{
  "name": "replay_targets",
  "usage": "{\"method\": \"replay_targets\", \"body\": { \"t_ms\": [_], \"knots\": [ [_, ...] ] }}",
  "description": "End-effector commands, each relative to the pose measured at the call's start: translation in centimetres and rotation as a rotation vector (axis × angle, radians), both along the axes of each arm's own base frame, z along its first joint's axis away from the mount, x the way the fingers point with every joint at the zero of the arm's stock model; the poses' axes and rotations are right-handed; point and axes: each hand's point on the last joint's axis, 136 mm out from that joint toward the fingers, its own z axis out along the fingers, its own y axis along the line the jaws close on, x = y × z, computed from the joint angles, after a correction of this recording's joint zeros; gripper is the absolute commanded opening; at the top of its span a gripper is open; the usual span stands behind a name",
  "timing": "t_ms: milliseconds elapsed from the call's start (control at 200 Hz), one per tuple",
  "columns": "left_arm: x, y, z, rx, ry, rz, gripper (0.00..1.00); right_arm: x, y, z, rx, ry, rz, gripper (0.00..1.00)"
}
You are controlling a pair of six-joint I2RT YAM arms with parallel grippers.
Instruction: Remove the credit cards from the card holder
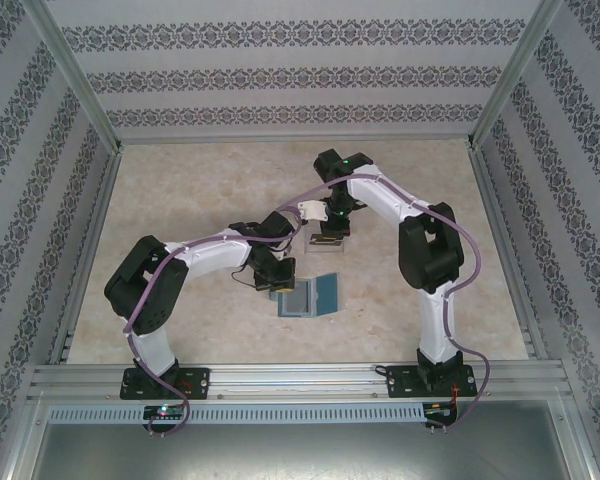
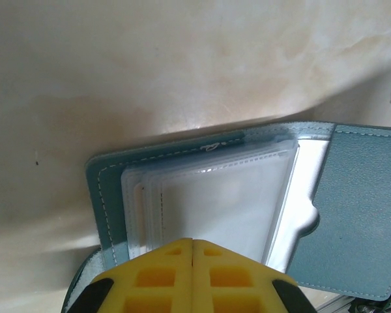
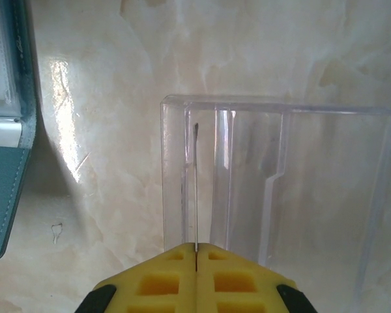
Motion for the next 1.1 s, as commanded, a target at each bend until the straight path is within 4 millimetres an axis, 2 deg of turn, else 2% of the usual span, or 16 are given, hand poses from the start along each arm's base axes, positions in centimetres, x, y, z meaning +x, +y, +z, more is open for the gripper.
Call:
{"method": "replay_targets", "body": {
  "t_ms": [0, 55, 165, 360, 580, 789, 1094],
  "knots": [
    [0.1, 0.3, 0.1, 0.006, -0.008, -0.012, 0.05, -1.1, 0.8, -0.5, -0.013, 0.059, 0.032, 0.04],
    [0.1, 0.3, 0.1, 0.005, -0.009, -0.012, 0.05, -0.9, 0.8, -0.6, -0.023, 0.056, 0.03, 0.13],
    [0.1, 0.3, 0.1, 0.005, -0.009, -0.009, 0.05, 0.2, 0.7, 0.1, -0.014, 0.02, 0.006, 0.22],
    [0.1, 0.4, 0.0, 0.005, -0.007, -0.005, 0.05, 2.3, 0.3, 1.7, -0.009, -0.081, -0.035, 0.27],
    [0.1, 0.3, 0.1, 0.003, -0.011, -0.005, 0.05, 3.5, 0.3, 2.8, 0.005, -0.155, -0.063, 0.29],
    [0.1, 0.3, 0.1, 0.0, -0.015, -0.004, 0.05, 4.2, 0.4, 2.4, 0.003, -0.204, -0.094, 0.32],
    [0.0, 0.4, 0.0, -0.005, -0.013, -0.001, 0.05, 3.3, 0.7, -0.6, -0.023, -0.189, -0.085, 0.33]
  ]
}}
